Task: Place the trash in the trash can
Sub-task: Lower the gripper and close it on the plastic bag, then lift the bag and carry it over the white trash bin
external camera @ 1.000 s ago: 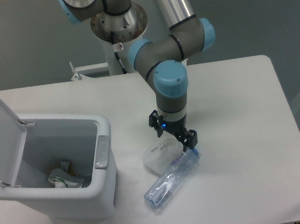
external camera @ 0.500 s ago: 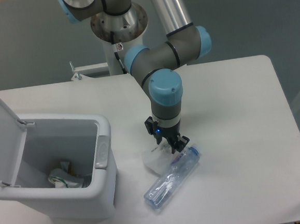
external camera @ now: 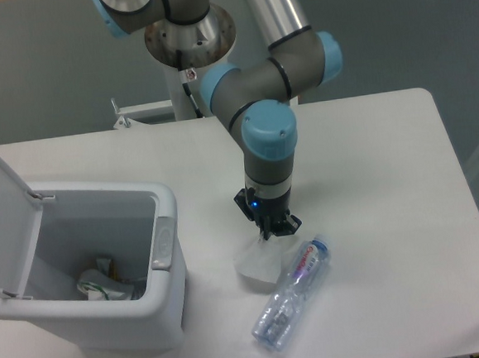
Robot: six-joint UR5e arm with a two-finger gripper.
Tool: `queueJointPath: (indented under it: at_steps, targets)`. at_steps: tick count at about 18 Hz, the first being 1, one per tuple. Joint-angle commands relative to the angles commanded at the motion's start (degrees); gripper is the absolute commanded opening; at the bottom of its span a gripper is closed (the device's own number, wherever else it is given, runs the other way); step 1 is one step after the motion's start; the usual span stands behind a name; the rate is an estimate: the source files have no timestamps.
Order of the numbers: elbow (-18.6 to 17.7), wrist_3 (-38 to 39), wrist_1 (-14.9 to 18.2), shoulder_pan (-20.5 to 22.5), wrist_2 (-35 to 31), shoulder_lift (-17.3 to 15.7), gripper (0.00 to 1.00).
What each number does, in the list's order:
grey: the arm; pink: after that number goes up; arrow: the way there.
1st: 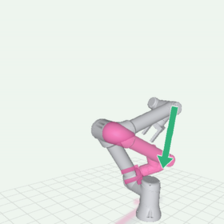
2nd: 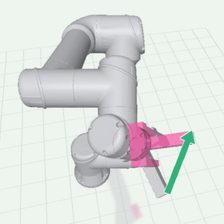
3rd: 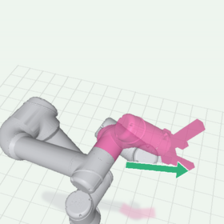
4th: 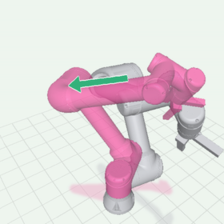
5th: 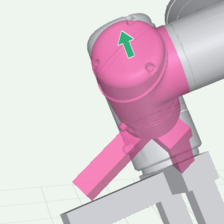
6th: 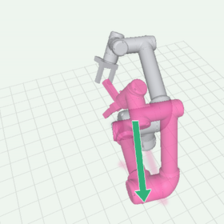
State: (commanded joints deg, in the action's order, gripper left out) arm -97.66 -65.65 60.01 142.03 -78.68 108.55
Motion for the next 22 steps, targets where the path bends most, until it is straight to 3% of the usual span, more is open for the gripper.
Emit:
queueJointPath:
  at_steps: [4, 9, 14, 17, 19, 22]
  targets:
    - [5.01, 0.09, 6.87, 2.20, 5.71, -1.67, 0.00]
    - [12.04, 5.00, 10.56, 4.92, 15.55, -1.93, 0.00]
    - [20.03, 15.01, 10.31, 6.51, 27.41, -1.14, 0.00]
    - [23.65, 19.76, 10.13, 6.60, 31.12, -1.49, 0.00]
    - [24.09, 21.44, 10.04, 5.37, 32.26, -2.11, 0.00]
    - [23.39, 23.98, 10.13, 2.04, 33.15, -5.71, 0.00]
